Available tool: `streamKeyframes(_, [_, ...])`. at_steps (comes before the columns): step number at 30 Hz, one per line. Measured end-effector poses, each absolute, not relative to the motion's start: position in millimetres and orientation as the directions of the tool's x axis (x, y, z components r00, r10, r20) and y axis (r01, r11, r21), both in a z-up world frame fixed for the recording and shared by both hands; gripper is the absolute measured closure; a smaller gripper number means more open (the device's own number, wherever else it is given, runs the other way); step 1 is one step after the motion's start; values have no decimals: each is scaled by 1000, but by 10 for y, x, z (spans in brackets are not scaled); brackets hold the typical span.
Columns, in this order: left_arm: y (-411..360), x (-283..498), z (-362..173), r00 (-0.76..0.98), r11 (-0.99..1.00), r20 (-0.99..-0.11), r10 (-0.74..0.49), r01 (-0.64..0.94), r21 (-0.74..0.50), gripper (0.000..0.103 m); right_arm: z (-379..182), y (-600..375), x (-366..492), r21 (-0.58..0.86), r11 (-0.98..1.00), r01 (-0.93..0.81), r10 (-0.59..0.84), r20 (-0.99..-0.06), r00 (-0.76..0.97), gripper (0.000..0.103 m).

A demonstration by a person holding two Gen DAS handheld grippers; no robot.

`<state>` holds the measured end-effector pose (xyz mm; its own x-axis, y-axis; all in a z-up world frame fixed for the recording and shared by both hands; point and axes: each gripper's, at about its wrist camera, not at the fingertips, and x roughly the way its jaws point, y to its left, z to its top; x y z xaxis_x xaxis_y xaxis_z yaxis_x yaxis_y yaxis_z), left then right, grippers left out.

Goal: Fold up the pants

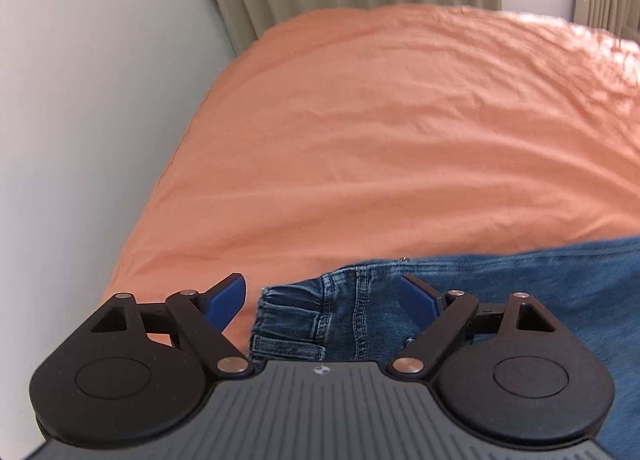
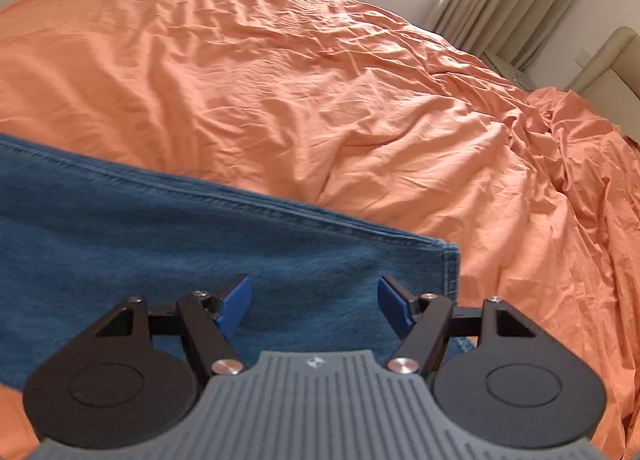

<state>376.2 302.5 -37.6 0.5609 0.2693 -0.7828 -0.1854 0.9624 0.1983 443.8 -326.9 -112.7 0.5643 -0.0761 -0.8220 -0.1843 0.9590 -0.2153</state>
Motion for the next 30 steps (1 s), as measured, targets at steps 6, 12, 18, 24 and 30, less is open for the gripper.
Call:
streamKeyframes(6, [3300,3107,-248,605,955,-774,185,-296,-3,8,-1159,-2996,3616,66,987,-143,136,-813,566,37])
streamKeyframes(12, [3841,2278,-742,703,831,-709,61,-430,-355,12,-1476,-2887,3007,297,954,-47,267,-768,582,38])
streamKeyframes(18, [4129,1915,-1527,766,589,-643,-6,-517,-621,12,-1703,-3022,2758,469,878,94,325,-729,602,39])
streamKeyframes(24, [4115,2230,-2031,832,411,-553,-47,-488,-770,14,-1704,-3428,2717,541,804,244,294,-720,629,39])
streamKeyframes(30, [4126,2641,-2021,777,409,-627,51,-589,-697,68,-1663,-3976,2703,568,734,372,217,-716,664,39])
